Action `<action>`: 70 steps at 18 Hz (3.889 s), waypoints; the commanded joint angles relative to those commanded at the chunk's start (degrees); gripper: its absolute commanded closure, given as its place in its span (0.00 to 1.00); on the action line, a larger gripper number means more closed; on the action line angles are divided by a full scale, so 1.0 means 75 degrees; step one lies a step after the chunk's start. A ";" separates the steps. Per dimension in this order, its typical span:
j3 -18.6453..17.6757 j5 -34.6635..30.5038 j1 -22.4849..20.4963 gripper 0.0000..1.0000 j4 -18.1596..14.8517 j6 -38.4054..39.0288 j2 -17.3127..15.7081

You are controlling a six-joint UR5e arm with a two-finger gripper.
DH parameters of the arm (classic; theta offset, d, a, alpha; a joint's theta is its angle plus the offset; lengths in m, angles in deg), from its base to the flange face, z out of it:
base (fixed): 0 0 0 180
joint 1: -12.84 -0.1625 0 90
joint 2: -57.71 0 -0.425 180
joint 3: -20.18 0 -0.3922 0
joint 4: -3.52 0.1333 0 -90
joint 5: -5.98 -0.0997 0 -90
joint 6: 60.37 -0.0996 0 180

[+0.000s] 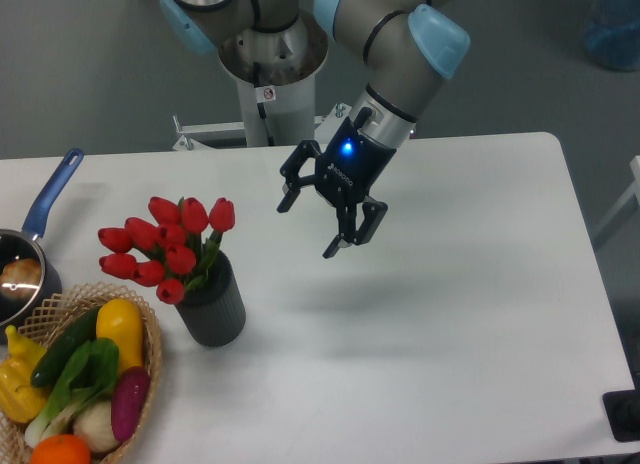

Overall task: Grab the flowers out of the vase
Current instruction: 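Move the open gripper toward the red tulips in the grey vase, then lower the open gripper around the tulip stems above the vase rim, then close the gripper on the tulip stems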

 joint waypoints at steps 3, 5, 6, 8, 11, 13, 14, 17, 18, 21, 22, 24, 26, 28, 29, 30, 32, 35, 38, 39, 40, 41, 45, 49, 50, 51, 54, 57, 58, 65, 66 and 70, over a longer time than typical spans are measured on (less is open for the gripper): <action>-0.0012 0.0012 0.0000 0.00 0.0000 -0.0023 0.0000; -0.0047 0.0023 0.0012 0.00 0.0000 -0.0070 0.0012; -0.0105 0.0070 0.0000 0.00 0.0012 -0.0070 0.0012; -0.0222 0.0502 -0.0023 0.00 0.0012 -0.0059 0.0035; -0.0281 0.0656 0.0093 0.00 0.0012 -0.0024 0.0024; -0.0281 0.0726 0.0222 0.00 0.0012 0.0011 0.0035; -0.0281 0.0796 0.0234 0.00 0.0012 0.0000 0.0035; -0.0351 0.0867 0.0374 0.00 0.0012 -0.0082 0.0035; -0.0398 0.0856 0.0526 0.00 0.0023 -0.0071 0.0024; -0.0492 0.0867 0.0749 0.00 0.0023 -0.0071 0.0000; -0.0492 0.0867 0.0785 0.00 0.0023 -0.0070 0.0000; -0.0504 0.0855 0.0797 0.00 0.0035 -0.0070 0.0012; -0.0504 0.0879 0.0832 0.00 0.0047 -0.0070 0.0035; -0.0481 0.0891 0.0984 0.00 0.0128 -0.0070 0.0163; -0.0434 0.0891 0.0996 0.00 0.0141 -0.0070 0.0234; -0.0434 0.0891 0.0996 0.00 0.0141 -0.0070 0.0258; -0.0434 0.1053 0.1008 0.00 0.0199 -0.0082 0.0328; -0.0399 0.1441 0.1160 0.00 0.0351 -0.0152 0.0527; -0.0399 0.1465 0.1207 0.00 0.0398 -0.0176 0.0563; -0.0375 0.1465 0.1219 0.00 0.0410 -0.0187 0.0632; -0.0329 0.1465 0.1230 0.00 0.0410 -0.0199 0.0714; -0.0317 0.1465 0.1300 0.00 0.0410 -0.0199 0.0727; -0.0317 0.1582 0.1324 0.00 0.0422 -0.0188 0.0773; -0.0293 0.1652 0.1441 0.00 0.0516 -0.0188 0.0832; -0.0293 0.1664 0.1441 0.00 0.0527 -0.0188 0.0844; -0.0281 0.1664 0.1441 0.00 0.0527 -0.0188 0.0855; -0.0258 0.1769 0.1488 0.00 0.0539 -0.0188 0.0879; -0.0281 0.1957 0.1500 0.00 0.0539 -0.0188 0.0926; -0.0293 0.1957 0.1511 0.00 0.0539 -0.0188 0.0926; -0.0270 0.1969 0.1535 0.03 0.0574 -0.0188 0.0926; -0.0270 0.1969 0.1535 0.04 0.0574 -0.0188 0.0937; -0.0258 0.1957 0.1500 0.10 0.0563 -0.0188 0.0938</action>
